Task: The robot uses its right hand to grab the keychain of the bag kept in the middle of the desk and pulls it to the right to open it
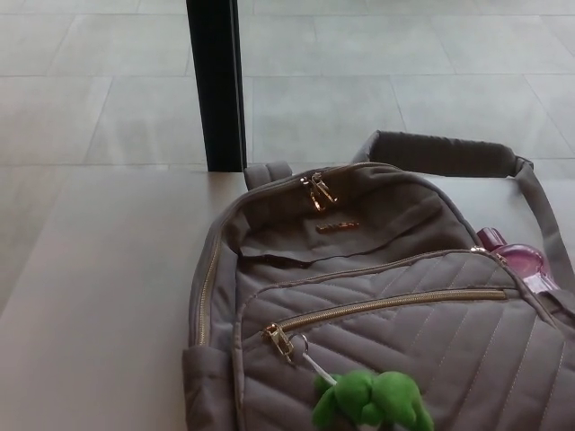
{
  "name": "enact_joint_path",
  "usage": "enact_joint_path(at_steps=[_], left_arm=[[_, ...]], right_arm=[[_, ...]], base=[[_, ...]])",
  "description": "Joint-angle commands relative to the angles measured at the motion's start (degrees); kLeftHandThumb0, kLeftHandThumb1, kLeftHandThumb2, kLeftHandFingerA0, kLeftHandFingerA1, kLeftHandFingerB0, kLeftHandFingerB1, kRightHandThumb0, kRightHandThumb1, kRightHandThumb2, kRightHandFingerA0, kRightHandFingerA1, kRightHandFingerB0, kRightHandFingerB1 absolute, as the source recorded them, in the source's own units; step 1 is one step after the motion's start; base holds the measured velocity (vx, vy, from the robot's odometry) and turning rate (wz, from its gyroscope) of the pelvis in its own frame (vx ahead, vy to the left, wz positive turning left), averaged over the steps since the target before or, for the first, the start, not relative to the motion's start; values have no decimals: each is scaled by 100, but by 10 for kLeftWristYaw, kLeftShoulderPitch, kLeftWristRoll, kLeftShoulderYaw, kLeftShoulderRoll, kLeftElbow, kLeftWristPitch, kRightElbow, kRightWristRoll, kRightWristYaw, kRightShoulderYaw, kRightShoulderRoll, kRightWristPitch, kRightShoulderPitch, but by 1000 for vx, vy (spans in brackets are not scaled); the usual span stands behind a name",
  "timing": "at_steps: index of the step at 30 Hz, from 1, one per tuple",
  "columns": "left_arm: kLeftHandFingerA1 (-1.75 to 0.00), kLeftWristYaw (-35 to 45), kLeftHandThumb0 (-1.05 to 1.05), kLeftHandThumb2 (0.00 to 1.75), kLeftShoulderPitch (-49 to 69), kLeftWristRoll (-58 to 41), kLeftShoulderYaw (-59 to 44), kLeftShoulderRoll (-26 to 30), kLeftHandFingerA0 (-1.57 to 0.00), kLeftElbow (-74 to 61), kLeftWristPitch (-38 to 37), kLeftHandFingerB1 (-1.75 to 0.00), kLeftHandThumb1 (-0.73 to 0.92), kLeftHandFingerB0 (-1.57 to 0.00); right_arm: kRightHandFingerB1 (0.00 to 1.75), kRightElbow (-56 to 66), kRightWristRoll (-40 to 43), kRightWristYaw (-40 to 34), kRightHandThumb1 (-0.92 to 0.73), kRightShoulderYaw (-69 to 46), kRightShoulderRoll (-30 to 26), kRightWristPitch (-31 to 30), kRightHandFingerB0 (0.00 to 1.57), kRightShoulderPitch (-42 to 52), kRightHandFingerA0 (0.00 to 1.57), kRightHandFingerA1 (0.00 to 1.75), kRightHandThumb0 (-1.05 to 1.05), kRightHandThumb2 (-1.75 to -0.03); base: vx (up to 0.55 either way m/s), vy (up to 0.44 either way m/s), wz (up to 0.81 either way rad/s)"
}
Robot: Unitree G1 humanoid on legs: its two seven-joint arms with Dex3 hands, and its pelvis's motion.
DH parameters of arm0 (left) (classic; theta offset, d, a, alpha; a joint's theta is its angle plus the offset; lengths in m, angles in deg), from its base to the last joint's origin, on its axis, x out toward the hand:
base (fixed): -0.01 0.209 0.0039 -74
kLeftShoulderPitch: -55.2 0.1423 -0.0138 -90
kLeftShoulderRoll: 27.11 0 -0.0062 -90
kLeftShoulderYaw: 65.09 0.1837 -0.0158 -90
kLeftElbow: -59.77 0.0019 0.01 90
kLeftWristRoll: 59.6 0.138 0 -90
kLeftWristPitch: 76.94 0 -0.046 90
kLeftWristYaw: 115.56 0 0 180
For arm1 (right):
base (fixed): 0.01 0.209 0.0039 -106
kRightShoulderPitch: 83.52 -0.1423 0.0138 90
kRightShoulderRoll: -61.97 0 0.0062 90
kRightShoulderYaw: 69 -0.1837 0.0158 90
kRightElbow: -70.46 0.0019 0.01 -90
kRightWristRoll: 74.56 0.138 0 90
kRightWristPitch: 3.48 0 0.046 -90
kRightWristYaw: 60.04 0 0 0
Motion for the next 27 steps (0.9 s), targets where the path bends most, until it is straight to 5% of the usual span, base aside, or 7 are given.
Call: enact_joint_path(at_steps=[1, 7, 15, 16, 17, 23, 27], left_arm=[[-53, -12, -51, 54, 7, -14, -14, 10, -44, 9, -34, -45, 43, -64], [-55, -11, -52, 54, 7, -13, -15, 10, -56, 10, -38, -46, 40, -65], [-52, -17, -53, 54, 6, 1, -5, 14, -42, 16, -41, -45, 44, -66], [-58, -15, -56, 74, 4, -2, -8, 14, -37, 17, -39, -56, 35, -60], [-52, -14, -51, 53, 2, -4, -9, 14, -43, 18, -38, -45, 43, -67], [-58, -15, -55, 74, 4, -2, -6, 16, -35, 14, -38, -56, 35, -59], [-54, -13, -49, 54, 6, -5, -8, 18, -45, 12, -43, -45, 44, -65]], right_arm=[[33, 191, -70, 107, -58, 189, -31, -125, 41, -33, 68, 52, -79, -59], [33, 194, -95, 99, -58, 243, -14, -135, 42, -35, 62, 52, -76, -59], [33, 180, -111, 114, -56, 287, -2, -113, 42, -43, 56, 53, -75, -58], [33, 184, -113, 118, -57, 288, -5, -123, 41, -44, 54, 51, -75, -58], [34, 185, -112, 122, -57, 288, -5, -125, 42, -43, 52, 49, -76, -59], [36, 186, -124, 137, -58, 283, -8, -124, 42, -33, 59, 59, -78, -59], [39, 171, -122, 145, -59, 276, -3, -88, 41, -25, 60, 64, -80, -58]], base=[[0, 0, 0], [0, 0, 0], [0, 0, 0], [0, 0, 0], [0, 0, 0], [0, 0, 0], [0, 0, 0]])
